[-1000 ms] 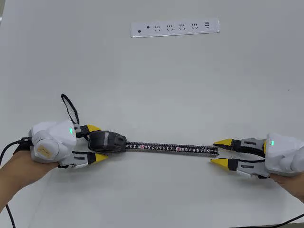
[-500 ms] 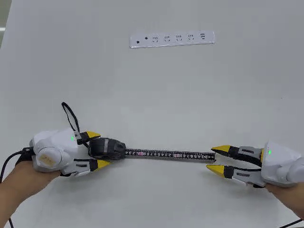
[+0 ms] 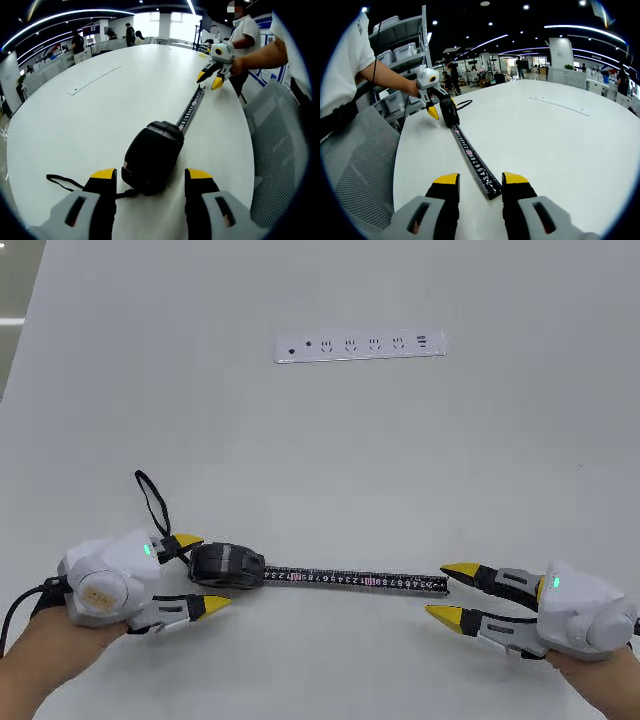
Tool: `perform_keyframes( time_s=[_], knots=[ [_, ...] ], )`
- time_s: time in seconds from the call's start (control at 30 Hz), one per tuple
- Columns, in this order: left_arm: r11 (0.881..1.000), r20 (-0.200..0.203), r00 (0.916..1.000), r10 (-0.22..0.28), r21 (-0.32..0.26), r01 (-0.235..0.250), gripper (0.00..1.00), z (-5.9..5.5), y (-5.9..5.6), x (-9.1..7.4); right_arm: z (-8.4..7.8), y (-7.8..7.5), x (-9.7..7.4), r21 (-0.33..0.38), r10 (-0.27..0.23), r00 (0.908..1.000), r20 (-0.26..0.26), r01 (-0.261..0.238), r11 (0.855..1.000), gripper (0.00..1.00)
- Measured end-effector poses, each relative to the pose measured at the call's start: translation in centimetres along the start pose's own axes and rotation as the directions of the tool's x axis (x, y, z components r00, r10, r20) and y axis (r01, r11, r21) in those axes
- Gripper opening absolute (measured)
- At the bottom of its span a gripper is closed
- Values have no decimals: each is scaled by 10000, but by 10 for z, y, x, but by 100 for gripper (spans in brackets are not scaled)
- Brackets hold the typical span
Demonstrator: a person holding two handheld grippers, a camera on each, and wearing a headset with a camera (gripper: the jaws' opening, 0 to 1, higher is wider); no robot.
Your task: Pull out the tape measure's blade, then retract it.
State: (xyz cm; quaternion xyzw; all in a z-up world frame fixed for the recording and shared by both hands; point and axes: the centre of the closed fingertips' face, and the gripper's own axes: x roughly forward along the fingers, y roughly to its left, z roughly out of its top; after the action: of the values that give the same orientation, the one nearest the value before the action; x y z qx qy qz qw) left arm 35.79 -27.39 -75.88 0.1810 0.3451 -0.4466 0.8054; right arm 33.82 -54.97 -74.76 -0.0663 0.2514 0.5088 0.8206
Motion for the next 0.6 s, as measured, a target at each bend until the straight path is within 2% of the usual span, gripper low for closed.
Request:
perform_keyframes(
  time_s=[0.4, 0.6],
  knots=[
    [9974, 394, 9979, 516, -514, -496, 55, 7, -6, -12, 5, 4, -4, 151, -475, 9989, 14, 474, 9988, 39],
    [9945, 581, 9957, 723, -800, -675, 56, 7, -9, -17, 10, 8, -7, 373, -668, 9975, 227, 659, 9971, 40]
  ],
)
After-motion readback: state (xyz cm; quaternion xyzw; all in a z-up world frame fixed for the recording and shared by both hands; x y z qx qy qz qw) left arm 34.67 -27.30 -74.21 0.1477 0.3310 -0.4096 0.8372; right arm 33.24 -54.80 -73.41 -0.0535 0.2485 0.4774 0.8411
